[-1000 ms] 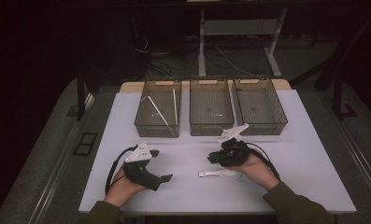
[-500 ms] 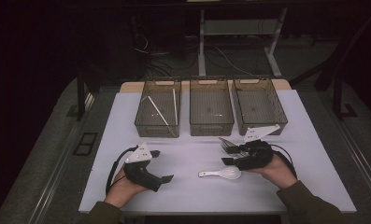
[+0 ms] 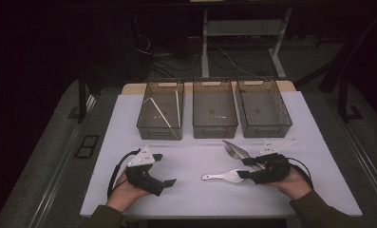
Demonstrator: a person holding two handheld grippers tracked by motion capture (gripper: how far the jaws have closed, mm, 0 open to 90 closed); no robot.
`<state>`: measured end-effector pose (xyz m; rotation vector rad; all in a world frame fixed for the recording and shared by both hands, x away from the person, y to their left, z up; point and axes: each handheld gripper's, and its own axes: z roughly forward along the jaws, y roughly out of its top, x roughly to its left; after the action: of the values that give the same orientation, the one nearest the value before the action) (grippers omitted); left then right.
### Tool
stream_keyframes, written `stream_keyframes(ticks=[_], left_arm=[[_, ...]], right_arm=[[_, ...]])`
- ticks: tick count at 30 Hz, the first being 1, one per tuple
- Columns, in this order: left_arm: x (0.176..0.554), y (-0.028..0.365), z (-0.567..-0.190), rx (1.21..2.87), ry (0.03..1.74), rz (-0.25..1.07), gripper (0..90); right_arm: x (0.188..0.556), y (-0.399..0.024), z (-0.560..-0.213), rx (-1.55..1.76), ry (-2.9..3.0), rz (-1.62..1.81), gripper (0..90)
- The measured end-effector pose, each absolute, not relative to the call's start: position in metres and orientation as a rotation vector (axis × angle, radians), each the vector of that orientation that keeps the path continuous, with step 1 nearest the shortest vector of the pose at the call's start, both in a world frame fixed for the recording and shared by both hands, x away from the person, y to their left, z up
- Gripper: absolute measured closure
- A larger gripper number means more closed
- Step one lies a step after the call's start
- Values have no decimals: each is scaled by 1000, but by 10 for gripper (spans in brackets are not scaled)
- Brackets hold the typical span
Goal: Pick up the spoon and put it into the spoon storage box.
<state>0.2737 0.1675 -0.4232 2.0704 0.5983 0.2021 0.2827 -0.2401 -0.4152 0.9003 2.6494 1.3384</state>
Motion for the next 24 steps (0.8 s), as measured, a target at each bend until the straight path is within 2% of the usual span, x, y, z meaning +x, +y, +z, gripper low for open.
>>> stream_keyframes(ticks=[24], left_arm=[[274, 167, -423, 2075, 600, 199, 0]], right_arm=[[297, -214, -441, 855, 2783, 1147, 413]])
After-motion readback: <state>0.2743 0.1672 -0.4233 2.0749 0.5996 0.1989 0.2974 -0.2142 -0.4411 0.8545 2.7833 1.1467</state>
